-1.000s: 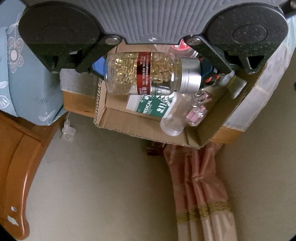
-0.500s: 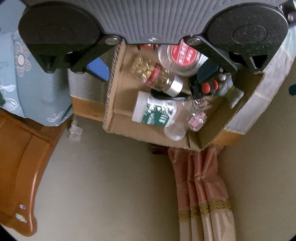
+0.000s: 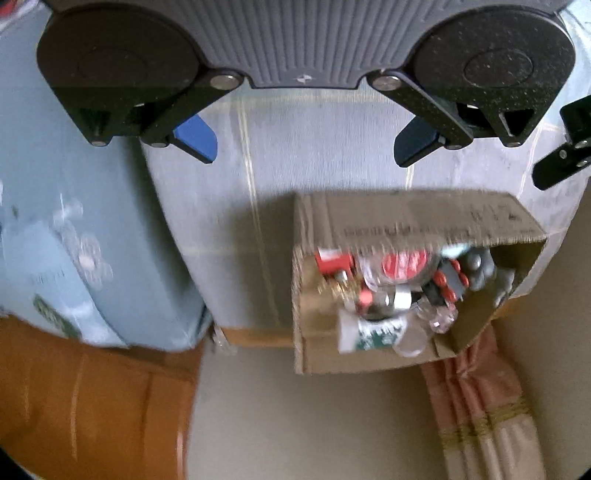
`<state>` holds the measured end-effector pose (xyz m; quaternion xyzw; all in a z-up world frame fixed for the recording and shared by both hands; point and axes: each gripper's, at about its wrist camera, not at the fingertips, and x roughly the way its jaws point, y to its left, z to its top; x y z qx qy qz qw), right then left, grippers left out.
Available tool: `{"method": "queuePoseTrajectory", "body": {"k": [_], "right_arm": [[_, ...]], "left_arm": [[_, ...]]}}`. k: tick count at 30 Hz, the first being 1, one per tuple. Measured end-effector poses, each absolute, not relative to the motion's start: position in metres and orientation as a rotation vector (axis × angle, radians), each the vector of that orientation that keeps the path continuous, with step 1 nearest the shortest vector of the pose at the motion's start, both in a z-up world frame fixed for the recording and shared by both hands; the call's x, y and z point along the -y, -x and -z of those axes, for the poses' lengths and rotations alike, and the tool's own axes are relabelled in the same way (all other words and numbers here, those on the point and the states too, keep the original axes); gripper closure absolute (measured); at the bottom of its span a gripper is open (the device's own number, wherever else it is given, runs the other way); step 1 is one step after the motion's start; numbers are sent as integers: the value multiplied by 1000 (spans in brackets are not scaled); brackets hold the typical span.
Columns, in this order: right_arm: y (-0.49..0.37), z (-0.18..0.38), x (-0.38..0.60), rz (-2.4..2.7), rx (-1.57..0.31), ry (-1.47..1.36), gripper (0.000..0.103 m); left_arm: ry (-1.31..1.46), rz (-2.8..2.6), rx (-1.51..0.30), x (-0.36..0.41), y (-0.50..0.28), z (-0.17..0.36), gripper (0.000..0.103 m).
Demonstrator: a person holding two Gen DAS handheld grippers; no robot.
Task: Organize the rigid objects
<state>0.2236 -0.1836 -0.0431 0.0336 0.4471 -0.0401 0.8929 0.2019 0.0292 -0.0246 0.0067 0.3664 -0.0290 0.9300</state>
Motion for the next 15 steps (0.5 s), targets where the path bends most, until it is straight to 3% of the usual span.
{"method": "queuePoseTrajectory", "body": {"k": [15], "right_arm": [[-192, -1, 168, 70, -806, -2, 0]], "left_arm": [[-90, 65, -691, -19, -180, -17, 1]]}}
